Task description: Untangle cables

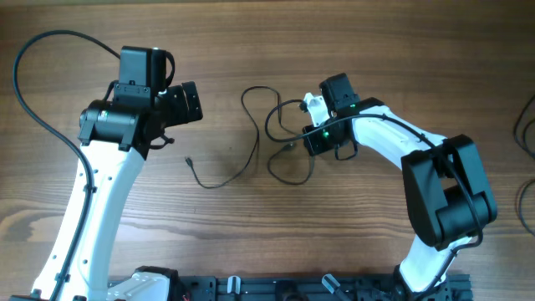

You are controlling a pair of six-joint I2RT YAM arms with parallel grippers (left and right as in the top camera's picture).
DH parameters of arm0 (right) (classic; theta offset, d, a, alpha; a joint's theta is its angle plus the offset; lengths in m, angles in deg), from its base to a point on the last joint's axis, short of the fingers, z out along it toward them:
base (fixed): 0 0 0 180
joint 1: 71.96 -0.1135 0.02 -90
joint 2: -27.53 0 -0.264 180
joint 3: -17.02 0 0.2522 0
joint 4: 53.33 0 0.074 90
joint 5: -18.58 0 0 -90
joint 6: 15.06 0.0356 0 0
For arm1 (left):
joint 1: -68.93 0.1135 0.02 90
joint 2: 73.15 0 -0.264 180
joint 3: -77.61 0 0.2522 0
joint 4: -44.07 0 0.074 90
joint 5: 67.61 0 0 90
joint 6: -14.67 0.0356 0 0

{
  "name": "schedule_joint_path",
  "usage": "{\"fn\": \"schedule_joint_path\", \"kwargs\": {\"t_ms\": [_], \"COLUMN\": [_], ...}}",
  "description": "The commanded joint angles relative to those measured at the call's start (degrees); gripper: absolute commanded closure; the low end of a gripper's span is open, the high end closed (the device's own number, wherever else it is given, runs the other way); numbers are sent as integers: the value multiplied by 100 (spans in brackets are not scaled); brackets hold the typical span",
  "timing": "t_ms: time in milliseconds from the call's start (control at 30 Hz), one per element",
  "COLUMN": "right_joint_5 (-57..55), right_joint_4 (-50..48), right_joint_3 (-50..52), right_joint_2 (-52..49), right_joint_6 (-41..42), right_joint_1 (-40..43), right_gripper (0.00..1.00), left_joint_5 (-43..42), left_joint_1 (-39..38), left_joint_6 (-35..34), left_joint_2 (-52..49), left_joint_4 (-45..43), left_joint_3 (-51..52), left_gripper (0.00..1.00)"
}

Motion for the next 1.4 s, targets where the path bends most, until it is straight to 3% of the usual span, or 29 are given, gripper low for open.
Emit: {"fn": "schedule_joint_path", "kwargs": {"t_ms": [0, 400, 600, 733, 900, 1200, 1367], "right_joint_5": [96, -2146, -3213, -3816, -3023, -2151, -2396], "right_joint_4": [487, 3394, 4000, 4260, 4354, 4365, 4308], "right_joint_3": [-162, -2463, -3305, -3679, -3703, -3595, -3593], "right_joint_2": [162, 2133, 2540, 2658, 2566, 1351, 385], "right_joint_6": [181, 640, 1049, 1237, 1108, 988, 1696], "right_joint_1": [-33, 7, 422, 1145, 1620, 1080, 743], "right_gripper": [96, 96, 96, 96, 96, 96, 96], "left_joint_5": [-52, -859, -1429, -1598, -1596, -1593, -1521], "left_joint_1": [20, 2, 4, -35, -297, -544, -544], "left_joint_6": [35, 210, 210, 208, 210, 210, 341], "left_joint_2": [74, 63, 63, 63, 63, 63, 63], "left_joint_4": [4, 304, 323, 411, 339, 170, 181], "left_joint_3": [0, 0, 0, 0, 0, 0, 0], "left_gripper": [0, 0, 0, 0, 0, 0, 0]}}
